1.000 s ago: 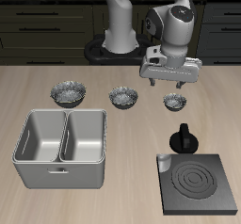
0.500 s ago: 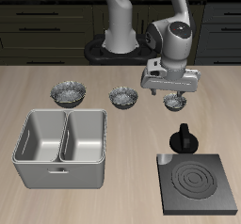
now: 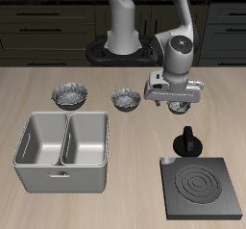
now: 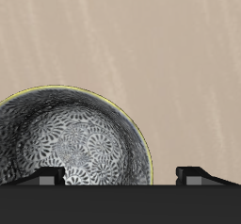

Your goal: Place the smallest bowl in the left side of the drainer and the medium bowl in the right side

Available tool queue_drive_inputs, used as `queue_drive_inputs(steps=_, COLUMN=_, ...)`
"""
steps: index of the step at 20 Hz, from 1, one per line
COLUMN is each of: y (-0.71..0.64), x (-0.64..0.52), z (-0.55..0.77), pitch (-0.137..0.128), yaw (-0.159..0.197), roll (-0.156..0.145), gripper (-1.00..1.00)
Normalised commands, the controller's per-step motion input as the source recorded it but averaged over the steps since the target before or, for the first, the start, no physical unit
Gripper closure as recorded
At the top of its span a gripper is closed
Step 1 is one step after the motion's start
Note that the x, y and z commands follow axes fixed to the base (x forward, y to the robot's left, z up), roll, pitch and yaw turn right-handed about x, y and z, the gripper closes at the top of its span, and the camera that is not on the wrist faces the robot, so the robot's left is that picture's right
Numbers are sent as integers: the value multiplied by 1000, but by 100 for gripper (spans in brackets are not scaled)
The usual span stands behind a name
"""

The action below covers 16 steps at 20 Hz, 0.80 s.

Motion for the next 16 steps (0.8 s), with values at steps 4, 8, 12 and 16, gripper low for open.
queue_drive_inputs(steps=4, y=-166, x=23, z=-182, pitch=41, yaw=-19, roll=-24, gripper=100)
queue_drive_inputs(steps=8, y=-86, x=-5, z=50, pitch=2, yaw=-21, roll=10, gripper=100)
queue_drive_inputs(steps=12, y=-114, x=0, z=373, pitch=-71, yaw=-6, roll=12, gripper=100)
queue_drive_inputs(steps=16, y=-171, x=119, z=244, pitch=-30, yaw=7, roll=-12, gripper=100)
